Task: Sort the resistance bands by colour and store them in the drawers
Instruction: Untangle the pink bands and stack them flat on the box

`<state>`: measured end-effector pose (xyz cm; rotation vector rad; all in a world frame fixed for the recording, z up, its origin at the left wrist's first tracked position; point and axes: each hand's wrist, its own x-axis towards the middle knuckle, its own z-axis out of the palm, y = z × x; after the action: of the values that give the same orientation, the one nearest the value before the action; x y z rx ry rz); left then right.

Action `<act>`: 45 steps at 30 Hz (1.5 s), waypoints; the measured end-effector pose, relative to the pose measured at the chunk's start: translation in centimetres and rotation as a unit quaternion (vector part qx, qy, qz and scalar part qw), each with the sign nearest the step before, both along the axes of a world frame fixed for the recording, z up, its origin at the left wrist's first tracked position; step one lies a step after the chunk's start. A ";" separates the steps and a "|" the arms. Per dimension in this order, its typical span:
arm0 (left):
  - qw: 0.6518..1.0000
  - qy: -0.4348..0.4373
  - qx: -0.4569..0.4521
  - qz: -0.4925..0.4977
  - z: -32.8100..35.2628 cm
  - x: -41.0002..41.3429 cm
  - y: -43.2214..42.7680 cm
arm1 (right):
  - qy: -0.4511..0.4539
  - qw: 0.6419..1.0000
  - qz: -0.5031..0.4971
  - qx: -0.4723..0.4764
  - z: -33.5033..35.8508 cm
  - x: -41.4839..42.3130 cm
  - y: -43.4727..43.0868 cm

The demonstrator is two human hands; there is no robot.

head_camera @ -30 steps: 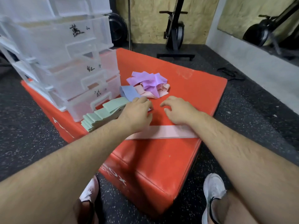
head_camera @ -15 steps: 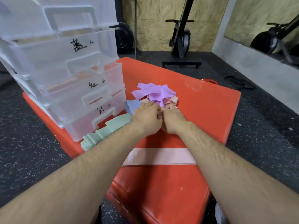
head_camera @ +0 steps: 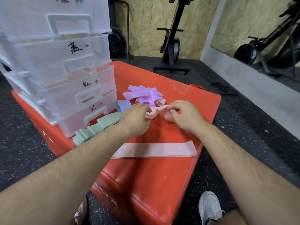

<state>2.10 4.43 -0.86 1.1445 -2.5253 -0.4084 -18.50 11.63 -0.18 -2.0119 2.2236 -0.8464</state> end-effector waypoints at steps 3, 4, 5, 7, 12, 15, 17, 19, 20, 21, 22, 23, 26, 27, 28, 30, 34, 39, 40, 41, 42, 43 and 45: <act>0.999 0.040 0.016 -0.015 0.7 -0.4 1.4 | -0.039 0.998 -0.016 -0.050 1.6 0.2 1.5; 0.997 0.062 0.034 -0.024 1.0 -0.6 2.0 | -0.075 0.995 -0.018 -0.061 2.2 0.4 2.1; 0.994 0.090 0.056 -0.035 1.3 -0.8 2.6 | -0.115 0.991 -0.019 -0.070 2.8 0.6 2.7; 0.984 0.140 0.098 -0.057 1.6 -1.2 3.9 | -0.187 0.980 -0.030 -0.058 3.9 1.1 3.8; 0.968 0.171 0.180 -0.043 1.8 -1.9 5.7 | -0.345 0.937 -0.051 0.019 4.9 1.4 5.6; 0.944 0.186 0.271 -0.013 1.2 -1.7 5.6 | -0.422 0.905 -0.055 0.000 4.7 1.4 6.0; 0.909 0.225 0.351 -0.005 0.9 -1.6 5.5 | -0.476 0.877 -0.057 -0.016 4.8 1.5 6.1; 0.876 0.258 0.408 -0.007 0.9 -1.7 5.4 | -0.514 0.856 -0.056 -0.026 4.9 1.5 6.2; 0.861 0.276 0.428 -0.009 1.0 -1.7 5.3 | -0.527 0.848 -0.054 -0.028 4.9 1.5 6.2; 0.846 0.293 0.445 -0.007 1.0 -1.7 5.2 | -0.539 0.840 -0.052 -0.029 4.8 1.5 6.1; 0.835 0.305 0.458 -0.003 1.1 -1.7 5.2 | -0.551 0.833 -0.050 -0.029 4.8 1.5 6.0; 0.832 0.309 0.460 0.004 1.0 -1.7 5.2 | -0.564 0.824 -0.048 -0.028 4.7 1.6 6.0; 0.842 0.291 0.454 0.009 0.7 -1.6 5.3 | -0.594 0.803 -0.039 -0.024 4.7 2.1 5.8; 0.839 0.295 0.458 0.008 0.6 -1.5 5.4 | -0.600 0.799 -0.036 -0.023 4.8 2.3 5.7; 0.833 0.305 0.462 0.005 0.6 -1.6 5.4 | -0.603 0.797 -0.033 -0.021 4.7 2.5 5.7; 0.821 0.331 0.466 0.001 0.7 -1.6 5.3 | -0.589 0.808 -0.034 -0.014 4.6 2.9 5.5; 0.791 0.380 0.478 0.019 1.2 -1.3 4.7 | -0.502 0.863 -0.053 0.014 4.3 3.2 5.4; 0.901 0.308 0.304 0.043 1.5 -0.1 4.0 | -0.244 0.960 -0.119 0.061 3.6 3.1 5.1; 0.928 0.271 0.253 0.031 1.5 0.2 4.0 | -0.183 0.975 -0.116 0.049 3.3 3.0 4.9; 0.947 0.237 0.216 0.017 1.5 0.4 3.9 | -0.143 0.986 -0.084 0.029 3.2 3.2 4.7; 0.958 0.212 0.193 0.006 1.6 0.6 3.9 | -0.125 0.991 -0.033 0.018 3.0 3.3 4.4; 0.965 0.194 0.176 -0.003 1.7 0.8 4.0 | -0.127 0.991 0.026 0.022 2.7 3.5 4.1; 0.972 0.176 0.155 -0.017 2.1 1.2 4.3 | -0.149 0.980 0.107 0.079 2.2 4.3 3.6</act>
<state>3.26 8.71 1.22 1.0242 -2.2210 -0.9531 -14.16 15.24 2.03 -1.8659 1.8176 -0.8531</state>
